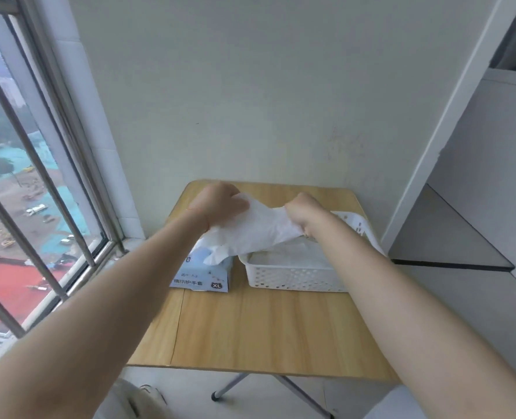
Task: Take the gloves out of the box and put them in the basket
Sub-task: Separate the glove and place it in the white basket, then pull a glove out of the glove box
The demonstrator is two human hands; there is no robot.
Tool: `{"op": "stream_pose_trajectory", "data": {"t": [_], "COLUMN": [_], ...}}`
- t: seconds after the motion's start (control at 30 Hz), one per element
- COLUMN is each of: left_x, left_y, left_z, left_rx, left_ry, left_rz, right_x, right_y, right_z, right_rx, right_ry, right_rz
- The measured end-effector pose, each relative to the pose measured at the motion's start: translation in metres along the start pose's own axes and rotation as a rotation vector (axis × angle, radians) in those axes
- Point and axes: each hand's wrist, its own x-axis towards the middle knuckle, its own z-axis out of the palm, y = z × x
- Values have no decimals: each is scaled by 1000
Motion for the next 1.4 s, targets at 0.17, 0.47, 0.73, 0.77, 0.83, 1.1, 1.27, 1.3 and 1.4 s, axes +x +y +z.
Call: {"op": "stream_pose_trajectory", "data": {"t": [0.17,0.47,0.73,0.77,0.83,1.1,1.27,1.3,1.4], "left_x": [10,27,19,17,13,15,19,18,15], "left_y": [39,42,37,37,36,48,55,55,51], "left_z": [50,98,101,104,111,125,120,118,106], "left_rx": [199,490,538,548,558,499,136,149,381], "left_ry": [-111,-276,-185,-221,-298,-113,-5,-13,-176], "left_rz": [73,248,354,362,333,155,68,97,169], "right_x": [9,17,16,16,14,12,14,15,17], "right_y": [51,97,99,98,95,100,105,107,109], "right_z": [-23,-40,-38,-39,-40,-41,-43,-43,-42], "right_rx": [-75,-317,-359,-353,-326,-336,-343,-351,-408], "right_ry": [107,119,117,133,149,145,143,149,166], "right_rz": [116,112,92,81,62,39,27,28,19]}}
